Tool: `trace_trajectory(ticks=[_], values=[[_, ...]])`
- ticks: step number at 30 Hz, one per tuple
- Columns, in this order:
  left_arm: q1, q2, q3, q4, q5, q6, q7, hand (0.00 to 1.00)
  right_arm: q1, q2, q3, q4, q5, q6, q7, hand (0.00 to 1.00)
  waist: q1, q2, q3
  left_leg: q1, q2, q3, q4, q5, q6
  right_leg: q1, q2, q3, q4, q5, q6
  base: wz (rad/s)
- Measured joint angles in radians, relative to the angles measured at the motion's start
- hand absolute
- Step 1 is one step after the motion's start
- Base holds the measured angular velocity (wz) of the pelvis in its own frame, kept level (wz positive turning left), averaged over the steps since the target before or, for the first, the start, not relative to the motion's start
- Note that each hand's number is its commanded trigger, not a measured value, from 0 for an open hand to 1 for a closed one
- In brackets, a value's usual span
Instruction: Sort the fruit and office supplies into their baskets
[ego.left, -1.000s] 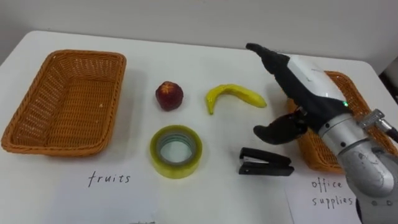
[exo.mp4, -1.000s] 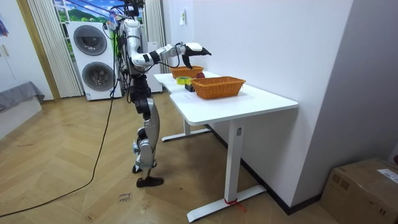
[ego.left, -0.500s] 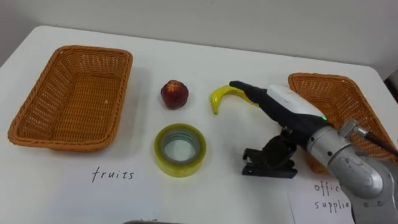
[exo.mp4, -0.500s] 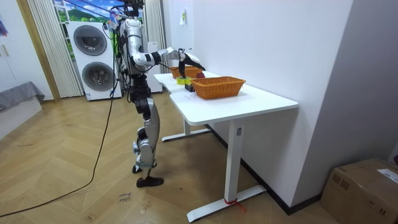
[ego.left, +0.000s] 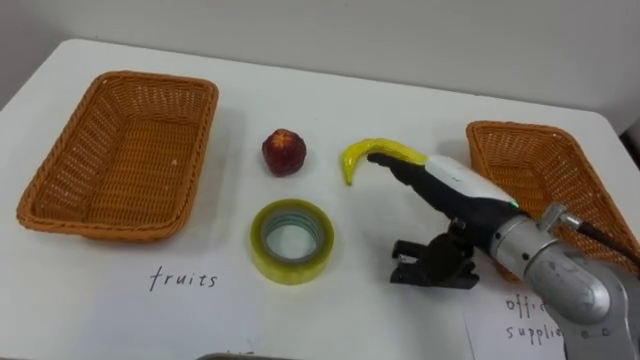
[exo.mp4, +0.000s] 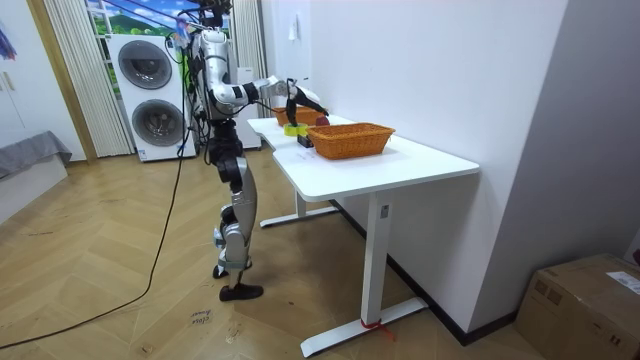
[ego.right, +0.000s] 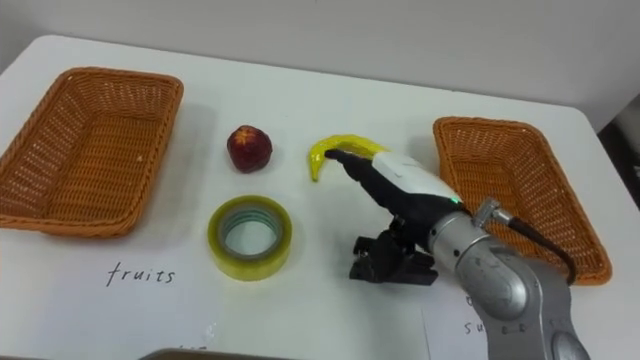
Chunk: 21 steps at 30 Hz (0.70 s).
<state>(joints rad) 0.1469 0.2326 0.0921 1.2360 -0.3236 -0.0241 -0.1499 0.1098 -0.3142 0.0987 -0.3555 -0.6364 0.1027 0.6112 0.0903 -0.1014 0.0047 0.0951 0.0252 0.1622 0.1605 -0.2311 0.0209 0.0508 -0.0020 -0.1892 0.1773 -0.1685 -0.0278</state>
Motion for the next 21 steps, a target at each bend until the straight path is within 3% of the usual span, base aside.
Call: trace_trajectory(ticks=[12, 21], values=[[-0.001, -0.002, -0.018, -0.003, 0.001, 0.009, -0.021, 0.00, 0.035, -0.003, -0.001, 0.001, -0.083, 0.010, 0.029, 0.00, -0.002, 0.022, 0.0012, 0.003, -0.001, 0.003, 0.006, 0.001, 0.001, -0.002, -0.001, 0.002, 0.011, 0.001, -0.001, 0.00], [-0.009, -0.004, -0.020, -0.006, 0.000, 0.010, -0.016, 0.00, 0.034, -0.004, 0.002, 0.048, -0.107, 0.009, 0.031, 0.00, 0.009, 0.022, -0.0017, 0.000, 0.001, 0.026, 0.001, 0.002, 0.002, -0.017, 0.002, 0.026, 0.013, 0.005, -0.001, -0.08]])
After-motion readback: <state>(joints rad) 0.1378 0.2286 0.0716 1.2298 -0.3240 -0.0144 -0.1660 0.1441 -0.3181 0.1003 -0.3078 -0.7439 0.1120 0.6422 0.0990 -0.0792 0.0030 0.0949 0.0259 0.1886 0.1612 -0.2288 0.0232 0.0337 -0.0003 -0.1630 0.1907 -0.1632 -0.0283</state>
